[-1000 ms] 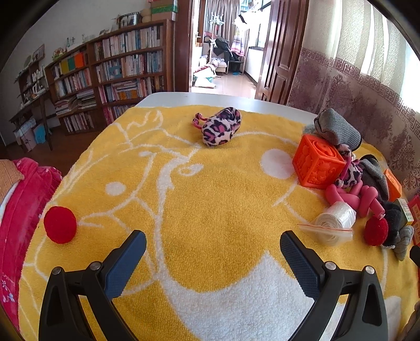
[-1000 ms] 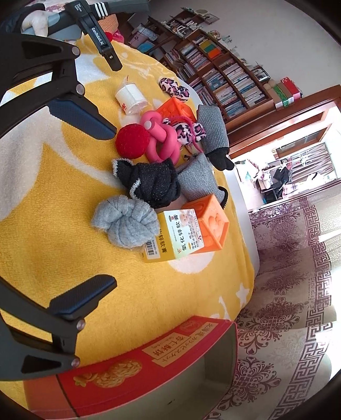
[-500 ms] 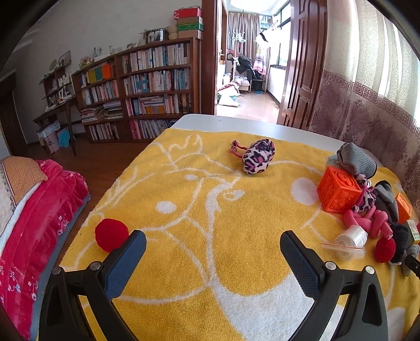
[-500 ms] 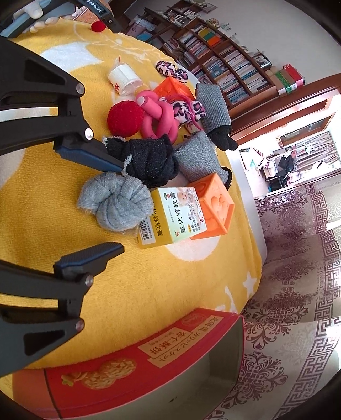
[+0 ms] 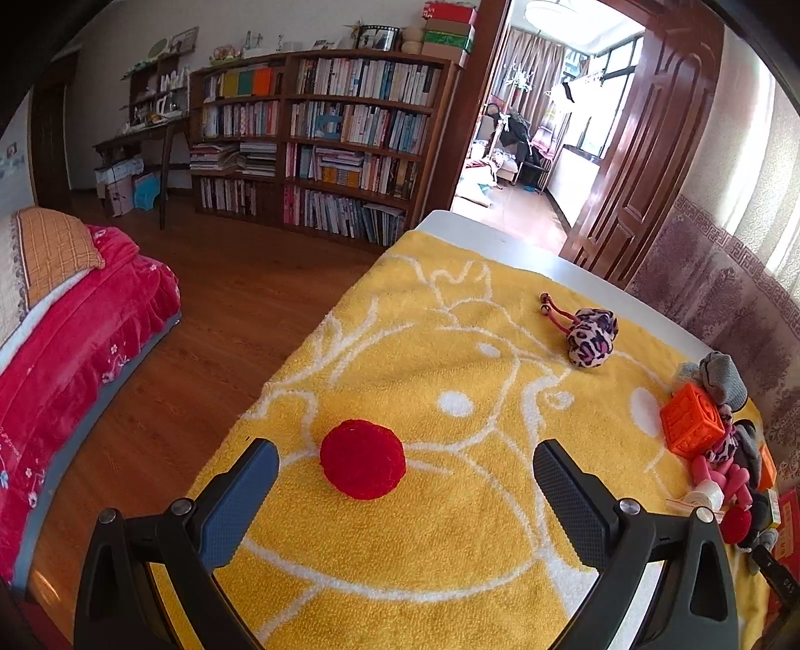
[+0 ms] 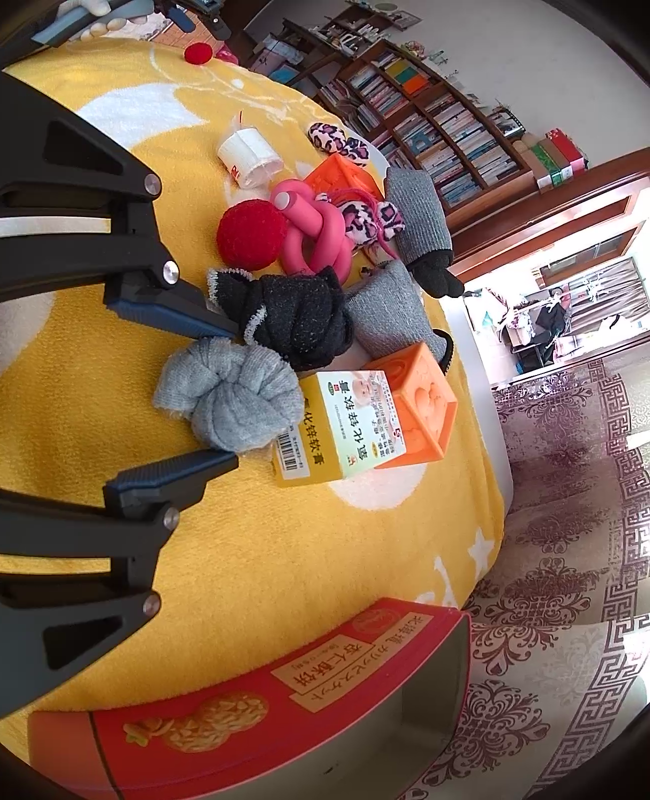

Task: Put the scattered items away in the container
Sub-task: 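Grasp the red pompom with the left gripper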

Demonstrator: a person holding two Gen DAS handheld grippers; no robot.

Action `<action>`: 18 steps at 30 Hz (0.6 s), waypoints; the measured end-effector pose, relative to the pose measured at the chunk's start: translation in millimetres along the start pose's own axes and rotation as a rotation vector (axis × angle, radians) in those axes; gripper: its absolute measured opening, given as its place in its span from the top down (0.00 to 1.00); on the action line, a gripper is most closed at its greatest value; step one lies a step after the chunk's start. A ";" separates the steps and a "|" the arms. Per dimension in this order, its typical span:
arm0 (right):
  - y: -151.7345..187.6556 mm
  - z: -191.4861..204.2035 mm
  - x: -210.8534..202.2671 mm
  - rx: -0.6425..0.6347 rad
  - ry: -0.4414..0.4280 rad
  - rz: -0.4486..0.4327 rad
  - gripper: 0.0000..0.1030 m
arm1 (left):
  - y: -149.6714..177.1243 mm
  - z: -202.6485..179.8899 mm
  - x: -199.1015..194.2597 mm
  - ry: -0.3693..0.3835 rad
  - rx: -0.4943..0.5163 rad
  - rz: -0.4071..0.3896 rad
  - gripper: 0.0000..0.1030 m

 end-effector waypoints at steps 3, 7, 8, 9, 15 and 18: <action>0.6 0.5 0.2 -0.001 0.002 0.001 0.52 | 2.9 8.5 9.7 0.019 -0.040 0.037 0.00; 1.0 0.0 1.1 -0.002 0.004 0.001 0.52 | 3.4 11.7 19.6 0.091 -0.087 0.073 0.00; 1.1 0.1 1.2 -0.001 0.004 0.001 0.52 | 3.1 12.9 20.4 0.099 -0.095 0.074 0.00; 1.1 0.1 1.4 0.000 0.003 0.001 0.52 | 2.8 13.8 21.2 0.100 -0.100 0.074 0.00; 1.0 0.1 1.6 0.001 0.003 0.000 0.52 | 2.6 18.9 30.5 0.124 -0.126 0.103 0.39; 1.3 0.1 1.4 0.003 0.002 -0.001 0.52 | 6.0 15.0 34.9 0.128 -0.109 0.118 0.54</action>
Point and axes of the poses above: each gripper's, at about its wrist camera, not at the fingertips, and x roughly the way its jaws point, z to its left, y to its underside, the point moved 4 cm from there along x, roughly the way its jaws point, and after that the axes turned 2 degrees about y, right-handed, at the moved point
